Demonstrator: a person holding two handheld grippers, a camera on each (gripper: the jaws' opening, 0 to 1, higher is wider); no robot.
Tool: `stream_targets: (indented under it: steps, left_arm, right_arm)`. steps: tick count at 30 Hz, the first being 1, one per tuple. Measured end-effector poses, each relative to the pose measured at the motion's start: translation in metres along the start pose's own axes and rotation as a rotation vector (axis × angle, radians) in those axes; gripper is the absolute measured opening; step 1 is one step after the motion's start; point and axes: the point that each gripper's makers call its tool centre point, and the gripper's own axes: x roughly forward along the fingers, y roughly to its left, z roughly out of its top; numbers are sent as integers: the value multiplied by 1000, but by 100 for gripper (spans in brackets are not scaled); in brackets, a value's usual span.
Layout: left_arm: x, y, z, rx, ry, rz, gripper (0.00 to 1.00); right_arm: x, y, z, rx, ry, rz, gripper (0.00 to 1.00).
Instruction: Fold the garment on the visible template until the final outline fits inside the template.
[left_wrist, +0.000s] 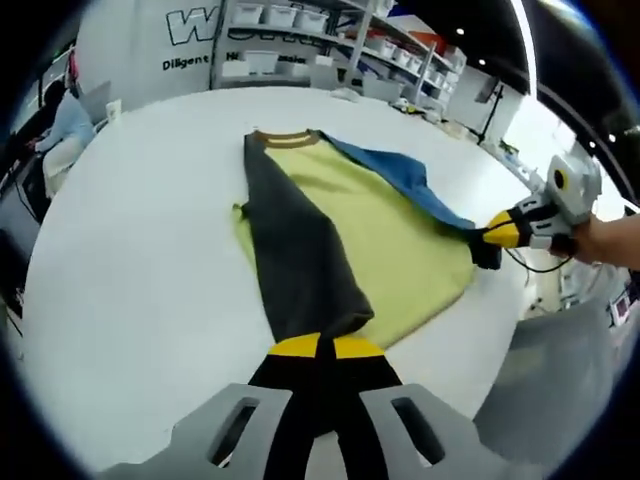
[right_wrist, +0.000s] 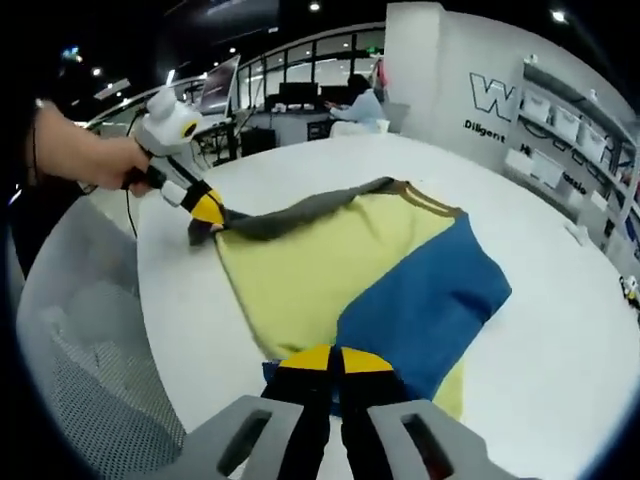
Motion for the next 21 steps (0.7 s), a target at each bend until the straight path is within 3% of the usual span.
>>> stream_targets:
  steps: [2, 7, 8, 10, 13, 17, 21]
  left_arm:
    - [0, 3, 1, -15, -6, 0, 3]
    - [-10, 21, 18, -163, -82, -7, 3]
    - [-13, 30, 23, -210, -102, -6, 3]
    - [-18, 46, 29, -267, -125, 4, 3]
    - [-22, 66, 32, -271, -123, 11, 3]
    - [-30, 93, 46, -328, -153, 34, 3]
    - [-33, 114, 51, -342, -146, 71, 3]
  right_arm:
    - [-1, -8, -1, 12, 3, -16, 0]
    - [-5, -20, 0, 37, -5, -50, 0]
    - [-6, -24, 3, 107, -36, -57, 0]
    - [-8, -35, 6, 161, -65, -76, 0]
    - [-14, -54, 8, 222, -91, -104, 0]
    - [-26, -97, 16, 284, -140, -177, 0]
    - [-34, -143, 19, 257, -138, -245, 0]
